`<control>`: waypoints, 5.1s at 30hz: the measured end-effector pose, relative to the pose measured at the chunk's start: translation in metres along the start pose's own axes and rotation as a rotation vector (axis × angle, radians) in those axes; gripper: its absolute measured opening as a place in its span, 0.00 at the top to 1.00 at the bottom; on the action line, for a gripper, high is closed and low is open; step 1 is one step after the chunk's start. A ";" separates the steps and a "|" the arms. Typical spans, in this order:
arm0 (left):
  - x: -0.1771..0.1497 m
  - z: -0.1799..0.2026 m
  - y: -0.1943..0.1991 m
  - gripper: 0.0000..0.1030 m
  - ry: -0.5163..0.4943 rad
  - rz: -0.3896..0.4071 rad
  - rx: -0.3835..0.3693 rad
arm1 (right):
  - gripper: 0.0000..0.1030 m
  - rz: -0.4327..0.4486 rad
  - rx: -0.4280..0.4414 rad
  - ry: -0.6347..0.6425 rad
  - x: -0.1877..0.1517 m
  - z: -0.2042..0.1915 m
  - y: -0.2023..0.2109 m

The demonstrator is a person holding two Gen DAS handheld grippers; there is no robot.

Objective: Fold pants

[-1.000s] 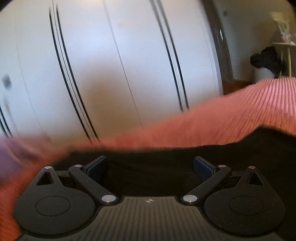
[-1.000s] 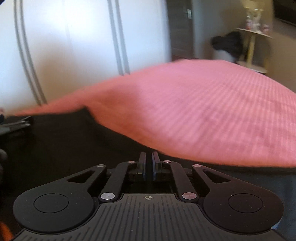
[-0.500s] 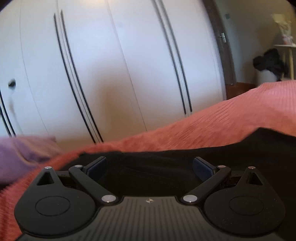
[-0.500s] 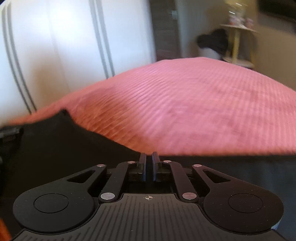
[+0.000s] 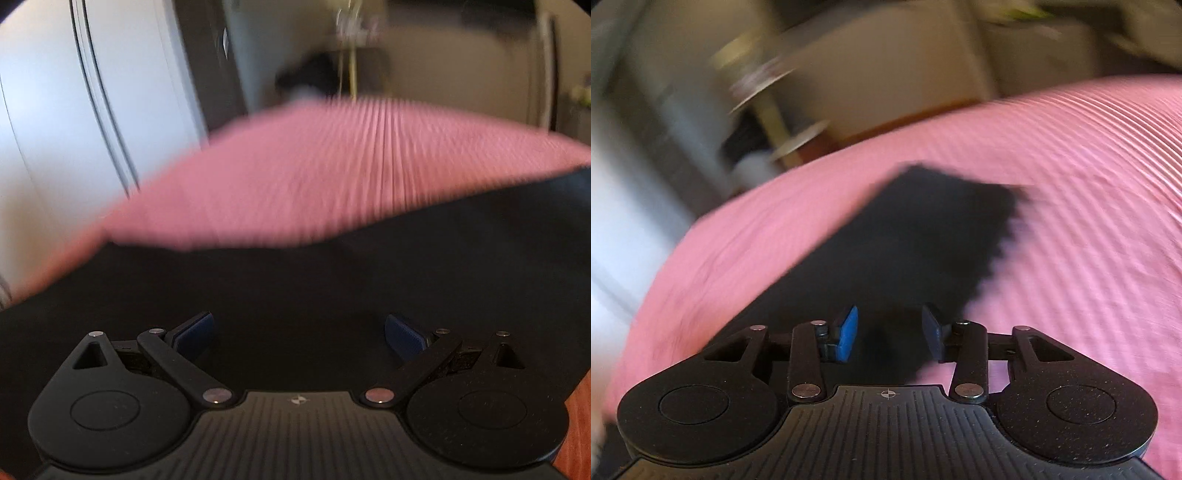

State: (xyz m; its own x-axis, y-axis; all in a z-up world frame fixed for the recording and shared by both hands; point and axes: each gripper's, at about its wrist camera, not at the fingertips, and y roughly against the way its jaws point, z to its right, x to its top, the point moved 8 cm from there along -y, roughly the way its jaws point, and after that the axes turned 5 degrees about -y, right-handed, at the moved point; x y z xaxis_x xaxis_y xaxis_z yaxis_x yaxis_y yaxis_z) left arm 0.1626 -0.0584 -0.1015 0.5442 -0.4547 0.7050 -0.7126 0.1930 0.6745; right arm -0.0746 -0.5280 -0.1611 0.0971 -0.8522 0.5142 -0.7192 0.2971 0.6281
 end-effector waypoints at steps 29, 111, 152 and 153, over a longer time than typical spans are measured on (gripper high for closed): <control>-0.004 -0.020 0.021 0.04 0.300 -0.031 -0.115 | 0.92 0.109 0.207 0.280 0.032 -0.109 0.014; -0.055 -0.134 0.006 0.62 0.755 -0.044 -0.445 | 0.97 -0.186 0.204 0.810 -0.192 -0.241 -0.073; -0.032 -0.125 0.016 0.10 0.470 0.057 -0.013 | 0.83 -0.195 0.252 0.695 -0.215 -0.203 -0.016; -0.038 -0.127 0.006 0.10 0.494 0.001 -0.003 | 0.82 -0.192 0.254 0.700 -0.216 -0.203 -0.017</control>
State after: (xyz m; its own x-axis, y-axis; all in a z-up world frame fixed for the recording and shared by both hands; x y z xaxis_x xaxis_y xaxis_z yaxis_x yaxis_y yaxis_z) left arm 0.1937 0.0708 -0.0965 0.6890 0.0121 0.7247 -0.7123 0.1964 0.6739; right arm 0.0568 -0.2615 -0.1642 0.5881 -0.3827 0.7125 -0.7736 -0.0090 0.6336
